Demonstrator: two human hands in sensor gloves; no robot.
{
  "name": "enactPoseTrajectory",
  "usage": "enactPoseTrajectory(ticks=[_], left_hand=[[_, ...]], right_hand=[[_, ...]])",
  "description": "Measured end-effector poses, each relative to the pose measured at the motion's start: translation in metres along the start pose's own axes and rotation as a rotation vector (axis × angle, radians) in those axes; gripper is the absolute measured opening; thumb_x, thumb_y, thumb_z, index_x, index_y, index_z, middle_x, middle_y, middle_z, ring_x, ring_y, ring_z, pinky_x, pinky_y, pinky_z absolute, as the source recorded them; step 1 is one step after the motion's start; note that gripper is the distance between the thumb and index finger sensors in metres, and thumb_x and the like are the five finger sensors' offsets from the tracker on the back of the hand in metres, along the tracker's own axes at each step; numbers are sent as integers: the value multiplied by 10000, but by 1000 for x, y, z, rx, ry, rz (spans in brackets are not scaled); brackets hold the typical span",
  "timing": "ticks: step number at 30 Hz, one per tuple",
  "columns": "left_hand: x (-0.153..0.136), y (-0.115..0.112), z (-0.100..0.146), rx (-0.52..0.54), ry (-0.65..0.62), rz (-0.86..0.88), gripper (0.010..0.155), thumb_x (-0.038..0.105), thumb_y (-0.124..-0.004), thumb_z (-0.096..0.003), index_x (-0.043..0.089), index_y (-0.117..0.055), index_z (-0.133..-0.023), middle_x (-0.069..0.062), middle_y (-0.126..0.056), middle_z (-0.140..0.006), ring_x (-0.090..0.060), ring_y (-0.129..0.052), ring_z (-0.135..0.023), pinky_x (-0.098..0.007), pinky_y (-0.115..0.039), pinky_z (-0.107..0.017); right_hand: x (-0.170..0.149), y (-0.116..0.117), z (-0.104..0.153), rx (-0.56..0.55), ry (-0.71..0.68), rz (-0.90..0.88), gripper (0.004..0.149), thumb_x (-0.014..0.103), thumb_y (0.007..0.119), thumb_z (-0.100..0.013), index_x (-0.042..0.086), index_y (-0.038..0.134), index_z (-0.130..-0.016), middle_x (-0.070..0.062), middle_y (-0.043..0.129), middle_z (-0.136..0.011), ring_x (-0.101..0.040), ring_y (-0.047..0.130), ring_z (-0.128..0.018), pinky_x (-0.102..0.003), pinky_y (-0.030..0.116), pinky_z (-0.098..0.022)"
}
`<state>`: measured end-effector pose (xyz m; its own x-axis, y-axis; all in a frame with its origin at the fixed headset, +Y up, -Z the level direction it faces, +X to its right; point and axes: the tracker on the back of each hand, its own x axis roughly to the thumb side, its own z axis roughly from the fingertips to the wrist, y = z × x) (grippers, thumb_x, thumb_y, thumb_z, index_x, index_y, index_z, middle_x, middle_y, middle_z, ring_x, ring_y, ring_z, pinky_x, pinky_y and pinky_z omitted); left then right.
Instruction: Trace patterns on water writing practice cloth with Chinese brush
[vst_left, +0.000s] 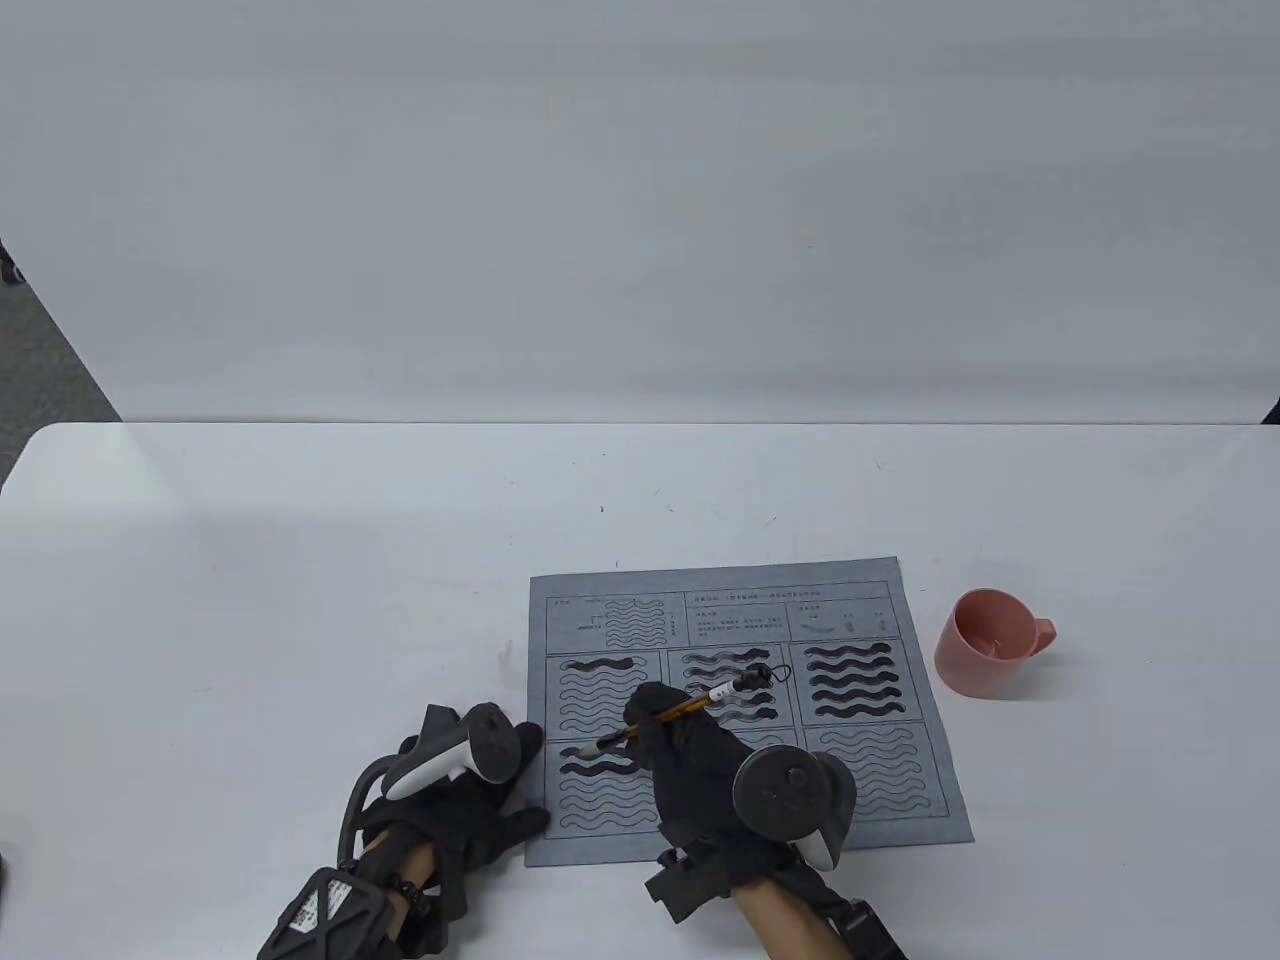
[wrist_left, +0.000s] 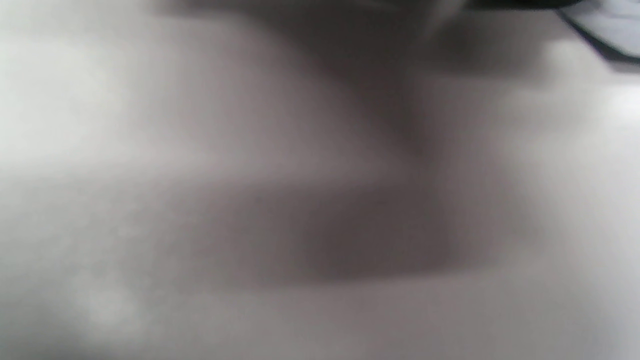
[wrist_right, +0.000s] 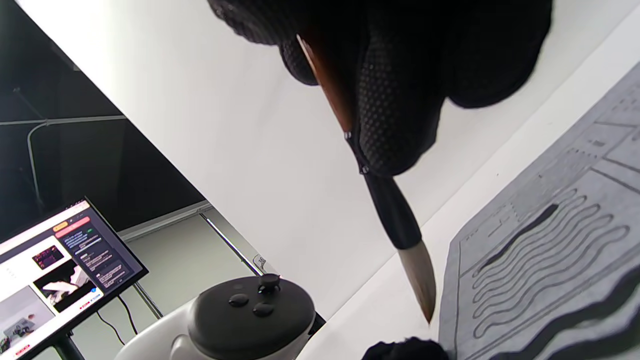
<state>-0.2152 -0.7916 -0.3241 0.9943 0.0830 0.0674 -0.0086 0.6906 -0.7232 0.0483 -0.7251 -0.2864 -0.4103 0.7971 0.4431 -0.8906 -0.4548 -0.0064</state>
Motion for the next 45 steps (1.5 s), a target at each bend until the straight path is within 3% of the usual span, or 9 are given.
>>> enactPoseTrajectory(ticks=[7, 13, 16, 23, 45], left_hand=[[1, 0, 0, -7, -1, -3, 856, 718, -509, -412, 575, 156, -931, 125, 329, -1004, -345, 306, -944, -620, 81, -707], [1, 0, 0, -11, -3, -2, 860, 715, -516, -417, 572, 155, -934, 121, 328, -1006, -347, 306, -944, -622, 79, -707], [1, 0, -1, -13, -3, -3, 862, 715, -517, -416, 571, 155, -935, 120, 329, -1005, -348, 306, -944, -622, 80, -706], [1, 0, -1, -12, -2, -4, 860, 716, -515, -414, 574, 157, -932, 122, 330, -1004, -347, 306, -943, -622, 80, -706], [0, 0, -1, -9, 0, -6, 860, 717, -513, -412, 573, 157, -932, 122, 328, -1005, -345, 305, -945, -621, 79, -708]], right_hand=[[6, 10, 1, 88, -59, 90, 413, 228, 619, -539, 61, 636, -917, -202, 821, -908, -334, 980, -642, -596, 762, -525], [8, 10, 1, 89, -45, 30, 412, 234, 609, -539, 88, 626, -924, -210, 791, -934, -356, 955, -674, -621, 739, -540], [6, 14, 1, 160, -36, 1, 413, 231, 605, -551, 71, 613, -931, -200, 785, -943, -375, 945, -689, -632, 730, -543], [7, 15, 2, 113, -81, 86, 409, 237, 604, -534, 78, 631, -910, -181, 816, -907, -349, 964, -650, -614, 753, -530], [6, 21, 2, 169, -59, 107, 417, 233, 611, -528, 80, 636, -916, -185, 821, -920, -343, 975, -672, -591, 767, -529]])
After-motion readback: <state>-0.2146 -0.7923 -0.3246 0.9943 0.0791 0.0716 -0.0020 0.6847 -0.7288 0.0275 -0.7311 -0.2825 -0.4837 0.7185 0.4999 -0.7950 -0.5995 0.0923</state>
